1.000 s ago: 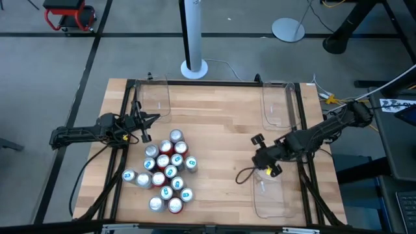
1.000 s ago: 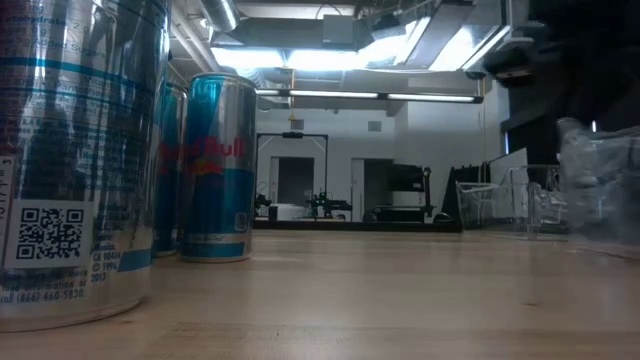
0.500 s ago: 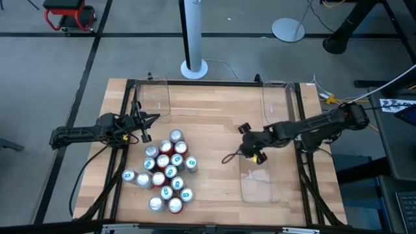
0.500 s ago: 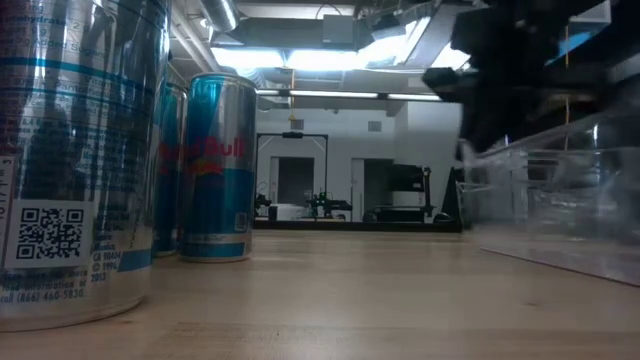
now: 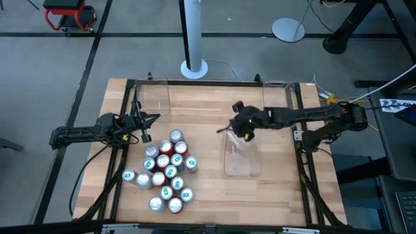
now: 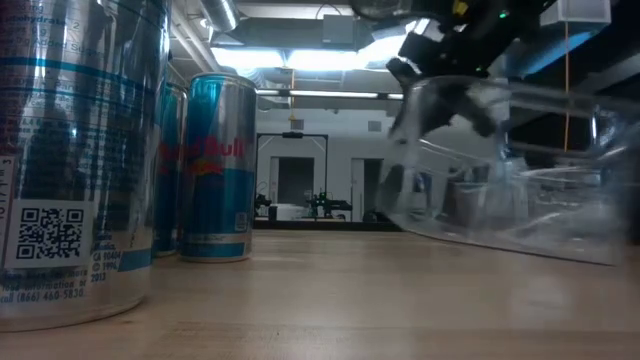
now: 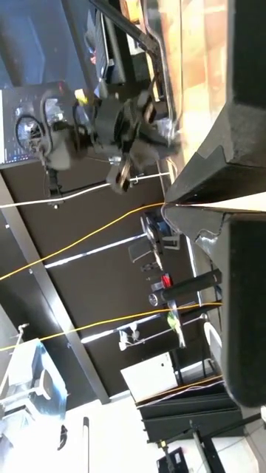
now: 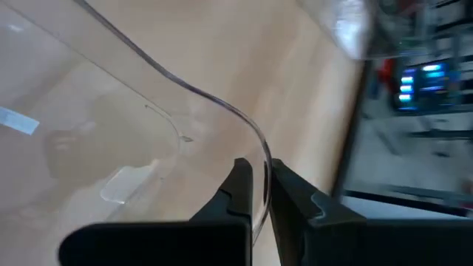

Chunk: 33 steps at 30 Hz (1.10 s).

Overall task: Sort soda cans
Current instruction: Move the transparent bin from the bottom right to the top center on the table

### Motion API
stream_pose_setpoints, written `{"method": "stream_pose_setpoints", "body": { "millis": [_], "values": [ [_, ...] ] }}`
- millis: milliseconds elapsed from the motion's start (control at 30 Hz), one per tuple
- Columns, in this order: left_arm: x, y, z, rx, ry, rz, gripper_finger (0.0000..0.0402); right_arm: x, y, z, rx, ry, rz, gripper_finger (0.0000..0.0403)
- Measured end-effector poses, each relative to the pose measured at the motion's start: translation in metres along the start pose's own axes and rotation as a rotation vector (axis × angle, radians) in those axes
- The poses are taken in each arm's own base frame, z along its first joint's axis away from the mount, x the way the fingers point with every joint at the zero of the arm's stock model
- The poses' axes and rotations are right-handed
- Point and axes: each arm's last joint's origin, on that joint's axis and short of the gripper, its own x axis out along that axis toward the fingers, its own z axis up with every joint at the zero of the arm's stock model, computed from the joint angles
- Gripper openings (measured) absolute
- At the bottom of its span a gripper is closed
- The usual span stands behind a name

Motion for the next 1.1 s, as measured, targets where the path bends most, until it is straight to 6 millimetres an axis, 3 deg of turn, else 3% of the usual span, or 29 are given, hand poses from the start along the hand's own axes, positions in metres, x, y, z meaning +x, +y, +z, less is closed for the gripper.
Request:
{"method": "stream_pose_setpoints", "body": {
  "millis": [300,567,733,933,1100],
  "values": [
    [0.000,0.000,0.000,0.000,0.000,0.000,0.0011,0.006,-0.047,-0.036,-0.071,0.006,-0.204,0.0022],
    [0.000,0.000,0.000,0.008,0.000,0.000,0.0011,0.005,-0.077,-0.071,-0.097,-0.011,-0.305,0.0022],
    [0.000,0.000,0.000,0.007,-0.001,0.000,0.0011,0.010,-0.088,-0.089,-0.073,-0.028,-0.337,0.0026],
    [0.000,0.000,0.000,0.010,-0.001,0.000,0.0011,0.040,-0.087,-0.108,-0.043,-0.015,-0.305,0.0029],
    [0.000,0.000,0.000,0.028,0.000,0.001,0.0011,0.056,-0.089,-0.112,-0.047,-0.057,-0.332,0.0030]
  ]
}}
